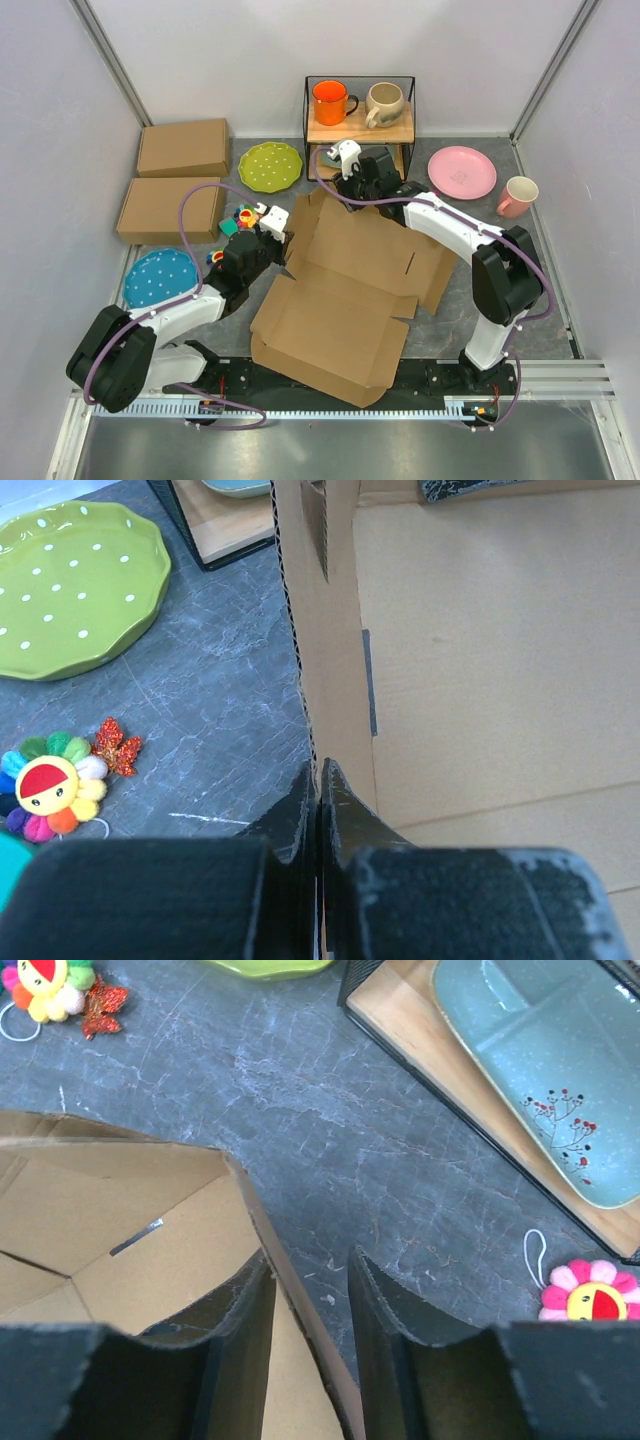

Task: Fold the paper box

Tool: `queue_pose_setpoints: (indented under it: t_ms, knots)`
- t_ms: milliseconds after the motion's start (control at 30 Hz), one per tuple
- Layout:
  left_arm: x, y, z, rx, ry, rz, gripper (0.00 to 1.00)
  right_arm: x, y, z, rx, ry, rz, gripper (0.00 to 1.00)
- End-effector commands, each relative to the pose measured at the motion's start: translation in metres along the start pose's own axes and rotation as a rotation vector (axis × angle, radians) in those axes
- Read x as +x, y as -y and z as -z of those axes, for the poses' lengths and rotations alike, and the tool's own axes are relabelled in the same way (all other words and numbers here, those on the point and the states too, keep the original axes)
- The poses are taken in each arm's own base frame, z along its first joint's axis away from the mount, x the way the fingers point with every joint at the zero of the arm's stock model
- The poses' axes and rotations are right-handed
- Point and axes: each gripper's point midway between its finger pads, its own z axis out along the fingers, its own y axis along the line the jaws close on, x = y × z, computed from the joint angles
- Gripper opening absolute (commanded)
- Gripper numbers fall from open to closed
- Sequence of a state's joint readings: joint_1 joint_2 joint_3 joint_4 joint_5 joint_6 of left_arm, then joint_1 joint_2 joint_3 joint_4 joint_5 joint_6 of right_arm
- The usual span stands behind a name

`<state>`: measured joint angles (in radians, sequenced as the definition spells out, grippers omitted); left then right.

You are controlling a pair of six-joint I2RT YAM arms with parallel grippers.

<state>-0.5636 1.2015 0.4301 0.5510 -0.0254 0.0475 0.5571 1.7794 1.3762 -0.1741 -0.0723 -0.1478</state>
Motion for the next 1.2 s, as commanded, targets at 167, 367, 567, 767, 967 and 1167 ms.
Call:
queue_pose_setpoints:
  t_ms: [167, 367, 567, 767, 967, 1167]
  knots:
    - [-0.002, -0.019, 0.000, -0.121, -0.036, -0.026, 0.07, -0.016, 0.013, 0.026, 0.095, 0.077, 0.036, 0.27]
    - [-0.011, -0.025, 0.004, -0.176, -0.085, 0.050, 0.57, -0.020, 0.017, 0.053, 0.200, 0.111, 0.105, 0.13]
    - [-0.024, -0.028, 0.026, -0.211, -0.071, 0.138, 0.64, -0.030, 0.005, 0.081, 0.208, 0.159, 0.204, 0.07]
    - [-0.037, -0.042, 0.047, -0.312, 0.006, 0.271, 0.63, -0.027, -0.030, 0.099, 0.190, 0.144, 0.439, 0.05]
    - [-0.027, -0.038, 0.059, -0.324, 0.006, 0.416, 0.62, -0.016, -0.060, 0.108, 0.253, 0.076, 0.661, 0.04]
    - [-0.027, -0.027, 0.067, -0.279, 0.052, 0.553, 0.62, -0.012, -0.068, 0.108, 0.289, 0.035, 0.703, 0.04]
